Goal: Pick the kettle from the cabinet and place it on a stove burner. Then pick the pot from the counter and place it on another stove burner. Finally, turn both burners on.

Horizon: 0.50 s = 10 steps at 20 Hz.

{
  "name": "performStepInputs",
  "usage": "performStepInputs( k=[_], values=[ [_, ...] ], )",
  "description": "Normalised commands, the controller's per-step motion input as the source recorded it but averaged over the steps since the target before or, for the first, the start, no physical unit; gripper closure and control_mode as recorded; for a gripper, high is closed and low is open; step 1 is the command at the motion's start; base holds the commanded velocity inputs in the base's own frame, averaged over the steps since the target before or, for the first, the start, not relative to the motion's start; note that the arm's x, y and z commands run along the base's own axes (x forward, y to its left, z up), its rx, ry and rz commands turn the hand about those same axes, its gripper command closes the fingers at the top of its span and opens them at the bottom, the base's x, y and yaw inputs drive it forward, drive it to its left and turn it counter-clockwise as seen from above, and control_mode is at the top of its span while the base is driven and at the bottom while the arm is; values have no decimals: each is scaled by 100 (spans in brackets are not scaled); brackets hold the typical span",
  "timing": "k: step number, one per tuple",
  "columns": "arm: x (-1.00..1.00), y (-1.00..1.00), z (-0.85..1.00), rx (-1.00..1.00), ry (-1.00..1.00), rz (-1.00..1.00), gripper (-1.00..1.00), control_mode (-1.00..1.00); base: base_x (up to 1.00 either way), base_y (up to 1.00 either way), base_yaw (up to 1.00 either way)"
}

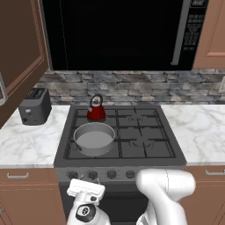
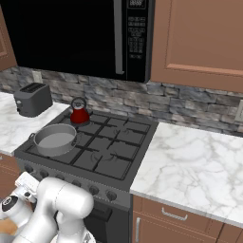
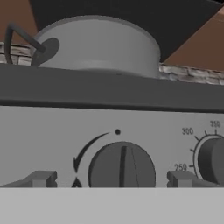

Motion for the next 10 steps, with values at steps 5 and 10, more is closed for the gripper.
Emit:
performStepInputs(
  k=[5, 10],
  values=[
    [5, -3, -4, 0, -1, 2, -100, -100, 0, 0, 0],
    [0, -8, 0, 0, -2, 0, -100, -100, 0, 0, 0]
  ],
)
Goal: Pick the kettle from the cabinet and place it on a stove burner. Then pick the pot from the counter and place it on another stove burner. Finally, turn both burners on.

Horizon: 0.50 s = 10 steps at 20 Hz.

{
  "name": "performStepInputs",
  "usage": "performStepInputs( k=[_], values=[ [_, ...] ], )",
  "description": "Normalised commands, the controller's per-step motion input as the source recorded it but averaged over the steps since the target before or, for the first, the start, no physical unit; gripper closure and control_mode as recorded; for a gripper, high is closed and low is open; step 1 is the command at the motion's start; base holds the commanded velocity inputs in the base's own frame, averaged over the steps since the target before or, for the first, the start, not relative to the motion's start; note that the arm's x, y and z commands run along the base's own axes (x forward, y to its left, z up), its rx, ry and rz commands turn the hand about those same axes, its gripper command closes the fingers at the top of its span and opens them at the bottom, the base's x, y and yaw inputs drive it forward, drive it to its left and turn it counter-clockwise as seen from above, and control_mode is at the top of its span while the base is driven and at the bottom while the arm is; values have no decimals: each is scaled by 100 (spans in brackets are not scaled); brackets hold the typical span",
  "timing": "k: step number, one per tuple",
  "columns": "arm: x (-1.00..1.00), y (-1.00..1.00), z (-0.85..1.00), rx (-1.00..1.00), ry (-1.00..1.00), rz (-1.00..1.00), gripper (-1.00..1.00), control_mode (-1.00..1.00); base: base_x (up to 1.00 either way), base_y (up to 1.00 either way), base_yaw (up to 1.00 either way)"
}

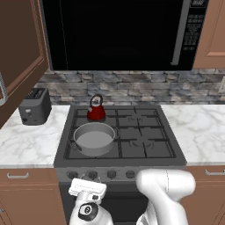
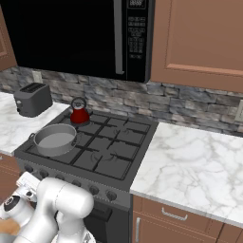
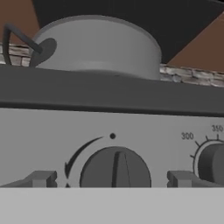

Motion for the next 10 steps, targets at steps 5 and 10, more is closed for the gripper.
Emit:
performStepInputs(
  k=[5, 10],
  values=[
    [1, -7, 0, 0, -1, 0, -100, -100, 0, 0, 0],
    [10, 0, 0, 0, -1, 3, -100, -100, 0, 0, 0]
  ],
)
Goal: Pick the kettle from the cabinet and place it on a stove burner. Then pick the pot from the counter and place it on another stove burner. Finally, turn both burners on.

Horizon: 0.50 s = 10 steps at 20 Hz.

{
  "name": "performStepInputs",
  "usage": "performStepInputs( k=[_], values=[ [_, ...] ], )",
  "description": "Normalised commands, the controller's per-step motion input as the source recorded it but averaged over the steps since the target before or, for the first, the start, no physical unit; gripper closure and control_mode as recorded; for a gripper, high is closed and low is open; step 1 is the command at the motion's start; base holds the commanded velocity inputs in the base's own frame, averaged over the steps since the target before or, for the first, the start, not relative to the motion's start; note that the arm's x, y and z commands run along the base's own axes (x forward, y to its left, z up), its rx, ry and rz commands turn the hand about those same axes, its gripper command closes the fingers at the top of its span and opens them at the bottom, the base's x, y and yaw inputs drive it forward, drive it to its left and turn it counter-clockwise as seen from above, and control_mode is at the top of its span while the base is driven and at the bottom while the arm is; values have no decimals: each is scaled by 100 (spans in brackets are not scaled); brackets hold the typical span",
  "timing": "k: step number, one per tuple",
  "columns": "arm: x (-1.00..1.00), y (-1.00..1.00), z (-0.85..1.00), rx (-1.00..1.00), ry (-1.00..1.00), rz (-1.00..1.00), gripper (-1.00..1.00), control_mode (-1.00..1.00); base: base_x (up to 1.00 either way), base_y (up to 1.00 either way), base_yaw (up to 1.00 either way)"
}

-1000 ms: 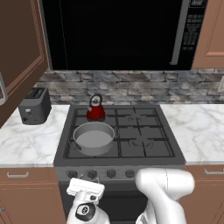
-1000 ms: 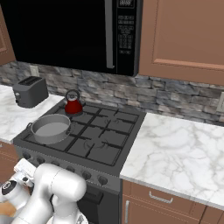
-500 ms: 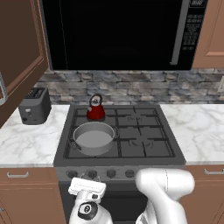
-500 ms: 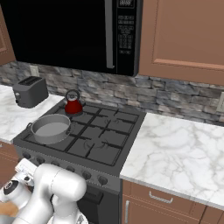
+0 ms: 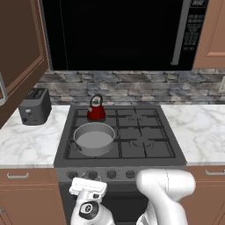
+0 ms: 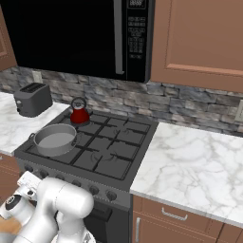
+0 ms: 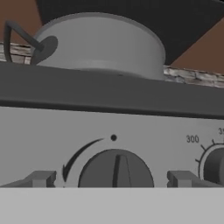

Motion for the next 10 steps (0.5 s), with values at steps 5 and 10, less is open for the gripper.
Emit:
performStepInputs(
  k=[5, 10],
  values=[
    [13, 0, -1, 0, 0, 4, -100, -100, 0, 0, 0],
    [14, 0, -4, 0, 0, 4, 100, -100, 0, 0, 0]
  ],
)
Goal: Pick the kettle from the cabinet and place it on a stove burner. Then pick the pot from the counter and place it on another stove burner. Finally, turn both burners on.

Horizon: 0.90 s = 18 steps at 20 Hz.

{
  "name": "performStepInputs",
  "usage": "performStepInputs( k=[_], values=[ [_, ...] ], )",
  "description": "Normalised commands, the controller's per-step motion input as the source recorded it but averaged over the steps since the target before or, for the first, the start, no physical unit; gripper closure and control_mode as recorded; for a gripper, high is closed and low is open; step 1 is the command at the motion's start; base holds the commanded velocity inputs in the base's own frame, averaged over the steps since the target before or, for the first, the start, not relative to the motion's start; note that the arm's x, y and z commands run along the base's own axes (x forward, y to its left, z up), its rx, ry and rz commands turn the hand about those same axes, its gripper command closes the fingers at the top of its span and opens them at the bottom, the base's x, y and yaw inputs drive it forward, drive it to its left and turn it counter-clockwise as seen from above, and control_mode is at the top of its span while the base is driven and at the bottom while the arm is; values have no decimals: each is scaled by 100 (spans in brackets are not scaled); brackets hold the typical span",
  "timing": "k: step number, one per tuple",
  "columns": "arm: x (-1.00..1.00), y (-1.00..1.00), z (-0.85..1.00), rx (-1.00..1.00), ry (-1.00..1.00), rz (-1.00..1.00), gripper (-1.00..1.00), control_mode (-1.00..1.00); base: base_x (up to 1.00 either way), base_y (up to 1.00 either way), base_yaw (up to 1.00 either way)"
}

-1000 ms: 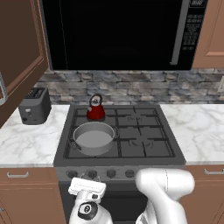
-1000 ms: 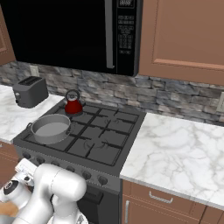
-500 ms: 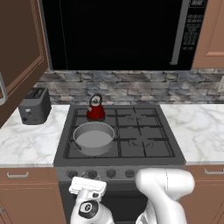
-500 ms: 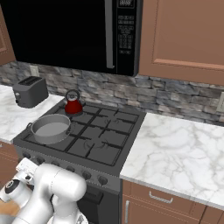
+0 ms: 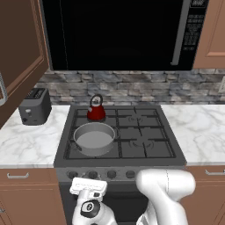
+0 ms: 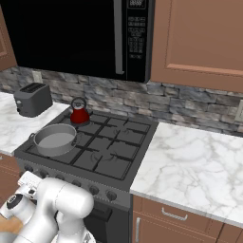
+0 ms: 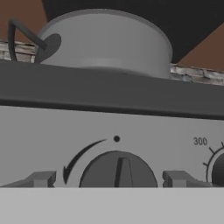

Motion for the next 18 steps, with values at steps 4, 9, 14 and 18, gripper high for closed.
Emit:
performStepInputs(
  k=[4, 9, 14, 18],
  values=[
    [16, 0, -7, 0, 0, 3, 100, -100, 0, 0, 0],
    [9, 0, -10, 0, 0, 3, 100, -100, 0, 0, 0],
    [3, -2, -7, 0, 0, 4, 100, -100, 0, 0, 0],
    [3, -22, -19, 0, 0, 1, 100, -100, 0, 0, 0]
  ],
)
